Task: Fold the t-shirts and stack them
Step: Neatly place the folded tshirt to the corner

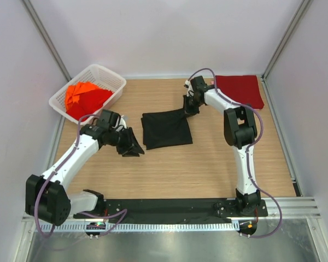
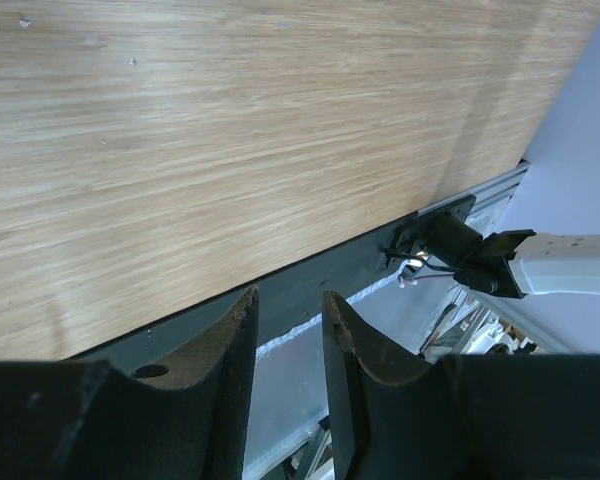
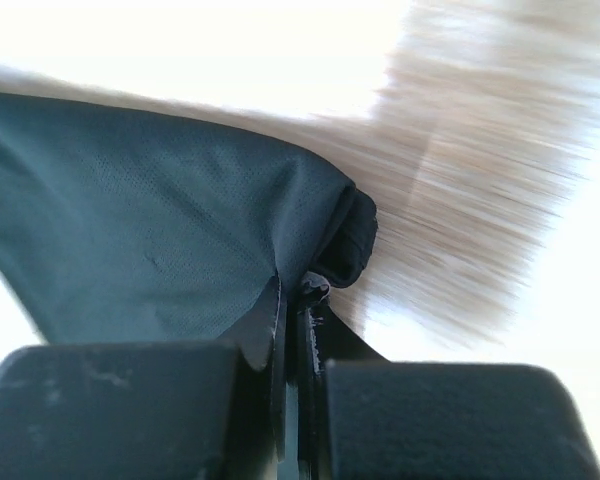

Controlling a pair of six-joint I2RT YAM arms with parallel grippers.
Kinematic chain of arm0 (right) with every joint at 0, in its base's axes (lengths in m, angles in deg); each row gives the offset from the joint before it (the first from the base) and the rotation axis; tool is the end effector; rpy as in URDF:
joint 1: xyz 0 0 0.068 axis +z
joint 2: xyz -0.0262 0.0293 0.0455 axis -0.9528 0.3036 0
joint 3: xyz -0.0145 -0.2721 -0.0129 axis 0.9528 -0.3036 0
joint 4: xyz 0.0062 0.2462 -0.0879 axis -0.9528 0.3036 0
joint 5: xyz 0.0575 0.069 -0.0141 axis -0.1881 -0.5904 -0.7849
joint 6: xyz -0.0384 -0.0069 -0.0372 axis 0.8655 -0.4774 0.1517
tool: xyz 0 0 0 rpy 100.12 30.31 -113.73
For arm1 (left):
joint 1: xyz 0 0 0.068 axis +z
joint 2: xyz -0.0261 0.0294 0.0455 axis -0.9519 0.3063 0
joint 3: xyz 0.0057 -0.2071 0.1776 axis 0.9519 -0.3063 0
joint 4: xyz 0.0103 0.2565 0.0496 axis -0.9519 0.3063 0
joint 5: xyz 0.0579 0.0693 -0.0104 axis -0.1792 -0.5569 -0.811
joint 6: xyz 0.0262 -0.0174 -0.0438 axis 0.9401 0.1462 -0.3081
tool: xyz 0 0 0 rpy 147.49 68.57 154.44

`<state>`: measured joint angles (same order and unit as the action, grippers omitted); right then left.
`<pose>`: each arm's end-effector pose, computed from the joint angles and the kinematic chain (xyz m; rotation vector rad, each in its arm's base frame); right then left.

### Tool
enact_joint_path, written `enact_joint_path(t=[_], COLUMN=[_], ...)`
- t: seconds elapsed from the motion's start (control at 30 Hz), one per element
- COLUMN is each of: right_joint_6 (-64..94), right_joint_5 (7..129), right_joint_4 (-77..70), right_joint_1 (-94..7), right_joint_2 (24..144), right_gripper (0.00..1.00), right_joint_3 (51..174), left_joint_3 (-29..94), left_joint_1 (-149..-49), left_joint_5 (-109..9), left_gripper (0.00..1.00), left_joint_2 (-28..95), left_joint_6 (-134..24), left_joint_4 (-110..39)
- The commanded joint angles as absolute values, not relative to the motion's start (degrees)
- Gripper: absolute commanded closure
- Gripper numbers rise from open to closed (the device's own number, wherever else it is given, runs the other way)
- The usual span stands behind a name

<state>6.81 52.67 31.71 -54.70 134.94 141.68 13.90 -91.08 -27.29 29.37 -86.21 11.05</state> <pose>0.4630 0.1618 0.1543 -0.1935 2.7157 0.7166 0.2182 -0.0943 0.2534 -0.3955 2.8027 -1.0276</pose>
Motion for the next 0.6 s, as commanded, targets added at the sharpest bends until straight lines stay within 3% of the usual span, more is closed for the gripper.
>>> enact_joint_path(t=[0.0, 0.33, 0.57], right_joint_6=[11.66, 20.71, 31.87], right_joint_5=[67.72, 88.11, 99.28], right_joint_4=[42.51, 49.46, 42.00], right_joint_1=[-54.05, -53.87, -54.40], right_joint_2=[130.43, 124.97, 122.16], right_gripper=[0.99, 0.99, 0.99], right_joint_3=[148.55, 156.56, 158.50], left_joint_3=[13.08, 7.46, 2.63], left_joint_1=[-90.53, -90.53, -90.45], left_joint_5=[-26.32, -25.18, -27.55], left_gripper=[0.67, 0.67, 0.67], left_joint_2=[25.86, 21.29, 16.19], left_joint_6=[-85.00, -88.16, -88.42], left_joint_4=[13.21, 9.52, 10.84])
